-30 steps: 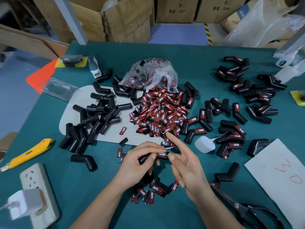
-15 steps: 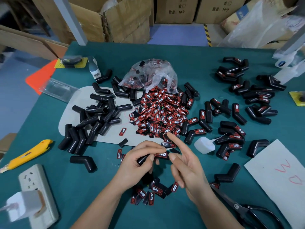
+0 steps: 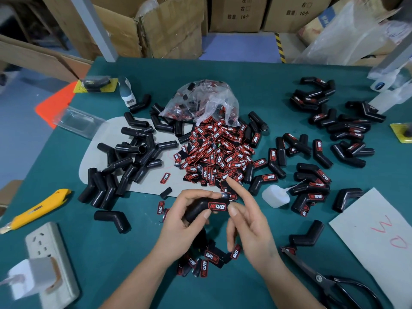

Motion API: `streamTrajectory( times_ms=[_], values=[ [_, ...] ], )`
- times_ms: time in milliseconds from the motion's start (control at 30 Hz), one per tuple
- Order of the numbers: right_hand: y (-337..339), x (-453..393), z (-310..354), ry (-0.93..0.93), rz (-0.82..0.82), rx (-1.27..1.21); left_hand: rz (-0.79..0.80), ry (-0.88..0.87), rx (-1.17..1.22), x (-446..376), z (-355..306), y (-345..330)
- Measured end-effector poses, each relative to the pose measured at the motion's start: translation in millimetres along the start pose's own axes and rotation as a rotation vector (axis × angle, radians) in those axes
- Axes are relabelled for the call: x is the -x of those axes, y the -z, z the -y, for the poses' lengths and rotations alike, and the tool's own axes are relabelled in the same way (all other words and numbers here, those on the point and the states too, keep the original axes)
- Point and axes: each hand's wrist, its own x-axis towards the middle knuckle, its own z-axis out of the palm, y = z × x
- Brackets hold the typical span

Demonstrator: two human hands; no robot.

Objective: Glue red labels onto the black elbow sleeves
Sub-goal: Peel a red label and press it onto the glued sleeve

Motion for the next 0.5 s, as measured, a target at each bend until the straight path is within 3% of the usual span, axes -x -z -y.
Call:
streamTrajectory(
  times_ms=[500],
  values=[
    [-16.7, -0.1, -1.5, -0.020, -0.117, -0.101, 0.003, -0.162, -0.181, 5.9, -1.1, -4.7]
  ],
)
